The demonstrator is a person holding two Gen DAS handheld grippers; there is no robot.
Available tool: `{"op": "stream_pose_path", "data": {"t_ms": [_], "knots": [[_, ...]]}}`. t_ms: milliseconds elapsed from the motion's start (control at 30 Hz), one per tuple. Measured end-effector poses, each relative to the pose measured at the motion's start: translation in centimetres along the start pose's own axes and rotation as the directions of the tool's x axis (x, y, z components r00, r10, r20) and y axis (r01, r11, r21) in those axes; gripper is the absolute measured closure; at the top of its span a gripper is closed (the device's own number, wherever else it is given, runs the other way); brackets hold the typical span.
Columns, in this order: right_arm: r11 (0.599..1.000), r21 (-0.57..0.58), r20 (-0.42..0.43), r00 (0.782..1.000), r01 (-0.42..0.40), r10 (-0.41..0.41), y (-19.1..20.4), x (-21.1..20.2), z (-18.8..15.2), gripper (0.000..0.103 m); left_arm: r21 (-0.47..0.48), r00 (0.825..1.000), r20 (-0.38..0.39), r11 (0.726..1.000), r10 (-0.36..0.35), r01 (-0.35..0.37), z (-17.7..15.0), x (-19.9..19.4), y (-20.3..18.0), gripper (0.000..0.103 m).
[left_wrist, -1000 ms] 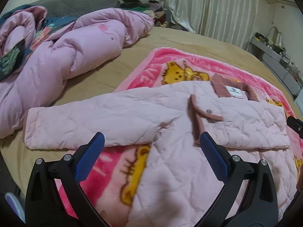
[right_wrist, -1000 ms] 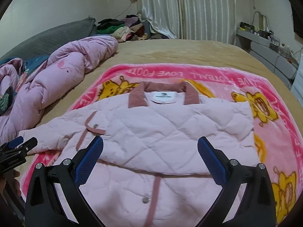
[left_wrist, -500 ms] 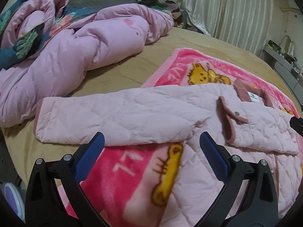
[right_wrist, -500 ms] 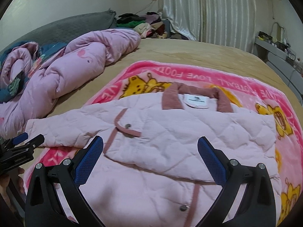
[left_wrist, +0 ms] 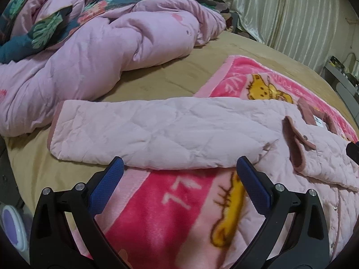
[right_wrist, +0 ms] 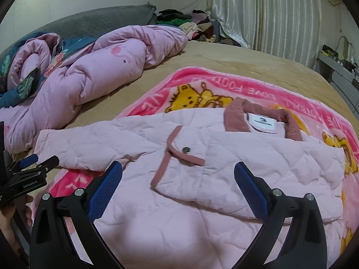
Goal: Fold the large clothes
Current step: 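Move the left tool toward the other jacket sleeve cuff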
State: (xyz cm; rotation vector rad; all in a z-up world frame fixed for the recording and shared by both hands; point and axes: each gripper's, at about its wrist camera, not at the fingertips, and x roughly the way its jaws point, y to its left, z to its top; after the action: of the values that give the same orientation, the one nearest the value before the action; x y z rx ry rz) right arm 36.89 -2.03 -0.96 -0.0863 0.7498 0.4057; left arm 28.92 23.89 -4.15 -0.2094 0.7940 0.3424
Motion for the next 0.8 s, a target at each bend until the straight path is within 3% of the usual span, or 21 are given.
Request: {"op": "stream_pose_path", "data": {"t_ms": [367, 800], "knots": [[0.999, -0.019, -0.031, 0.999, -0.035, 0.035, 2.6, 2.4, -0.4, 0.004, -0.063, 0.999, -0.017, 0.997, 0.038, -0.039, -0.2, 1.5, 3.6, 0.009], [0.999, -0.026, -0.07, 0.997, -0.044, 0.042, 3.6, 4.1, -1.7, 0.004, -0.247, 0.997, -0.07, 0.968, 0.031, -0.047, -1.4, 4.1, 9.5, 0.009]]}}
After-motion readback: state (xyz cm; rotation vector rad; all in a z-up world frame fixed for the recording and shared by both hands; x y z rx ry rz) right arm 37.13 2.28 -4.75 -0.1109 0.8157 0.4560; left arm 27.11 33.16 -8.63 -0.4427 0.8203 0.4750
